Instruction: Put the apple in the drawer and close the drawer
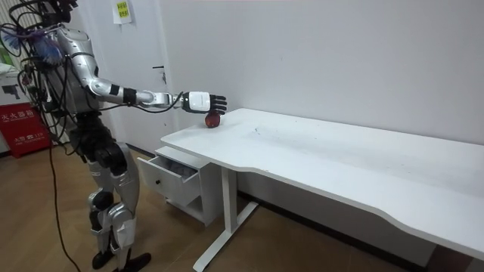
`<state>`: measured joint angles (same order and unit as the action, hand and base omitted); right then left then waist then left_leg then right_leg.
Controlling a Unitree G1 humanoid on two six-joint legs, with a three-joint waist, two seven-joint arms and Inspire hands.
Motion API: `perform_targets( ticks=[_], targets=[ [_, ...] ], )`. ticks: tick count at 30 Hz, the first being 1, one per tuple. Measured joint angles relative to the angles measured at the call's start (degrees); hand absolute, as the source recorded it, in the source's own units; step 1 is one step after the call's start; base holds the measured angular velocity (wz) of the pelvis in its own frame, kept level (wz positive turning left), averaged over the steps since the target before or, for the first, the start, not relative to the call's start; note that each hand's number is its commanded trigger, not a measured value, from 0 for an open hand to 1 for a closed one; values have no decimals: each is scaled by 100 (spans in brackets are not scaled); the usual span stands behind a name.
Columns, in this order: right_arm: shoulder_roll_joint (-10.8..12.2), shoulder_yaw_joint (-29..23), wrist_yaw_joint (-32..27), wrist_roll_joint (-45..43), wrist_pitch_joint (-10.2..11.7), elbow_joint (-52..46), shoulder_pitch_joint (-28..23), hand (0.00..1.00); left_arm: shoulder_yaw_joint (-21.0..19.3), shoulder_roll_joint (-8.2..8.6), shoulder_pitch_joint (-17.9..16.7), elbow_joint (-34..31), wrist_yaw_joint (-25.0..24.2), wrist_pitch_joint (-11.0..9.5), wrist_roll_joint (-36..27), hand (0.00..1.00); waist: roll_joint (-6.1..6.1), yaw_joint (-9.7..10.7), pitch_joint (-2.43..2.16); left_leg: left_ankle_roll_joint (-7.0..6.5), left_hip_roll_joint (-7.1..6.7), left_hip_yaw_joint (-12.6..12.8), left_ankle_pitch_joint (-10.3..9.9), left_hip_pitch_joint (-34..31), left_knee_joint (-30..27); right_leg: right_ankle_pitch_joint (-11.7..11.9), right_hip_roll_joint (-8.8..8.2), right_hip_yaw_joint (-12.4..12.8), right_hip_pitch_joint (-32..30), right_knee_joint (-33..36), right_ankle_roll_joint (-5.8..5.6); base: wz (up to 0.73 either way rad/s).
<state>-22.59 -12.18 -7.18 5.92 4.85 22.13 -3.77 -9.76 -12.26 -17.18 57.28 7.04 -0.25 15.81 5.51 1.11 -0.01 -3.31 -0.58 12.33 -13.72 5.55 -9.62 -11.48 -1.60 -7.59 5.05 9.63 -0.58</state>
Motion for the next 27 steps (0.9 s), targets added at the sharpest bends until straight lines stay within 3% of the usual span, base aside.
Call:
perform_targets(
  ticks=[8,9,10,11,12,13,27],
  targets=[
    [0,211,30,-194,57,111,-36,0,2,-4,-14,33,8,-7,-1,0,-23,-25,5,0,-4,-13,0,1,-9,0,-9,-37,10,2,0,0],
    [0,211,28,-199,102,172,-35,8,4,-8,-30,33,17,-7,-1,0,-23,-25,3,0,-4,-17,0,2,-10,0,-9,-39,14,2,0,0],
    [0,211,27,-199,114,192,-36,38,8,-9,-37,33,20,-8,-2,0,-23,-27,4,0,-4,-19,0,3,-11,0,-9,-39,16,2,0,0],
    [0,215,28,-199,138,225,-36,57,36,-9,-47,33,22,-9,-5,0,-25,-30,5,0,-4,-21,0,3,-13,0,-9,-40,17,2,0,0],
    [0,220,29,-202,142,257,-36,96,73,-9,-49,35,23,-14,-5,0,-45,-34,18,0,-4,-22,0,2,-14,0,-9,-40,17,2,0,0],
    [0,224,30,-206,148,289,-36,100,91,-9,-47,36,23,-16,-4,0,-51,-40,22,0,-4,-22,0,2,-15,0,-9,-40,17,3,0,0],
    [-13,254,-17,-419,278,644,-25,100,172,-12,-30,94,16,-93,-23,0,-94,-129,9,1,-7,-49,1,-17,-22,0,-10,-36,11,2,0,0]
  ],
)
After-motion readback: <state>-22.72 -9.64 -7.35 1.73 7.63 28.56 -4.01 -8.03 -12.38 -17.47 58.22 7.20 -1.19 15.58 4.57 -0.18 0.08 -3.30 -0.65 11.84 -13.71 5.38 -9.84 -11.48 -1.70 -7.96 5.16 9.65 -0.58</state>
